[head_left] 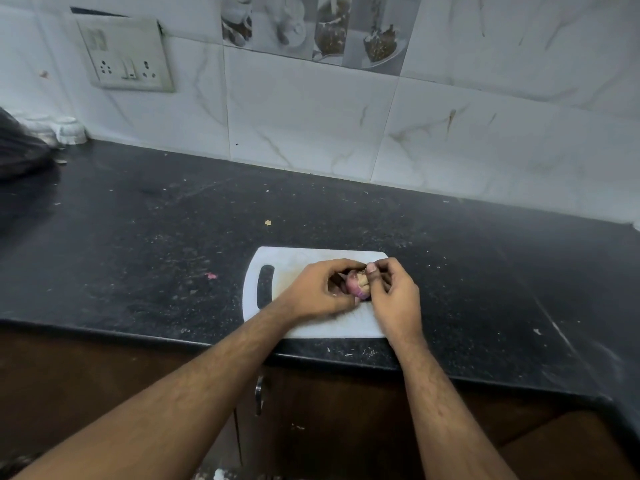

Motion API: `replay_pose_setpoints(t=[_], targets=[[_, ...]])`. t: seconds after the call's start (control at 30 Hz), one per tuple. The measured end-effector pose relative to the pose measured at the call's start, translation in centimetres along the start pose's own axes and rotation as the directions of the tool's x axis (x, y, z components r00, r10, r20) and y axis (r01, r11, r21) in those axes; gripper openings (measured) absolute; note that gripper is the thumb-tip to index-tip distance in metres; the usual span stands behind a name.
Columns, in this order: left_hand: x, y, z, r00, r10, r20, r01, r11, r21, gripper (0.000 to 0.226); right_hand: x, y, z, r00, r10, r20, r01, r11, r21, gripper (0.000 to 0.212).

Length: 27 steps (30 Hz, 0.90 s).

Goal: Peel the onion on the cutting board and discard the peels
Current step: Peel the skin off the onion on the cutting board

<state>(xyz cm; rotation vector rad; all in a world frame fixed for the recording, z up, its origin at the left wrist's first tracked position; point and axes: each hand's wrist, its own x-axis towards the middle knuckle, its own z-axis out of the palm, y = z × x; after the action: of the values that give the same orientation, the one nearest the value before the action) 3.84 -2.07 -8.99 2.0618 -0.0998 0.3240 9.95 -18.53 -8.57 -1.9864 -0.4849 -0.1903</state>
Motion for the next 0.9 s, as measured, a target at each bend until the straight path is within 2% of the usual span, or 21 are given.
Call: replay_pose_setpoints(t=[0.1,0.2,0.33,0.5,0.6,0.77,0.9], targets=[[0.1,0.1,0.0,0.999,-0.045,0.005,0.045,0.999,0.018,0.074,0.1,0.1,0.1,1.0,-0.004,0.007,0.004,1.0,-0.007,0.016],[0.2,0.0,0.0,0.995,-0.032,-0.098,0.038,0.998,0.059,0.056,-0.2,0.0,0.0,0.998,-0.04,0.039,0.039,0.999,0.024,0.025],[0.0,-0.2,0.1,0.994,0.022,-0.105,-0.017,0.999,0.052,0.046,-1.0,-0.2,-0.4,0.989,-0.099,0.108,0.1,0.995,0.0,0.03],[-0.3,0.3,0.1,0.998,0.037,-0.055,-0.034,0.998,0.052,0.041,-1.3,-0.1,-0.9,1.0,0.008,0.022,-0.011,0.985,0.174,0.01],[-0.3,0.3,0.0,0.999,0.03,-0.025,-0.027,0.995,0.096,0.044,-1.1,-0.1,-0.8,0.999,0.021,-0.035,-0.014,0.984,0.178,0.007],[-0.4,0.4,0.0,1.0,0.006,-0.018,-0.005,0.999,0.039,0.045,-0.8,0.4,-0.3,0.993,-0.092,-0.08,0.09,0.996,-0.029,0.006],[-0.3,0.2,0.1,1.0,0.004,0.015,-0.004,1.0,-0.023,0.04,-0.8,0.1,0.1,0.986,-0.164,-0.034,0.152,0.963,-0.224,0.015]])
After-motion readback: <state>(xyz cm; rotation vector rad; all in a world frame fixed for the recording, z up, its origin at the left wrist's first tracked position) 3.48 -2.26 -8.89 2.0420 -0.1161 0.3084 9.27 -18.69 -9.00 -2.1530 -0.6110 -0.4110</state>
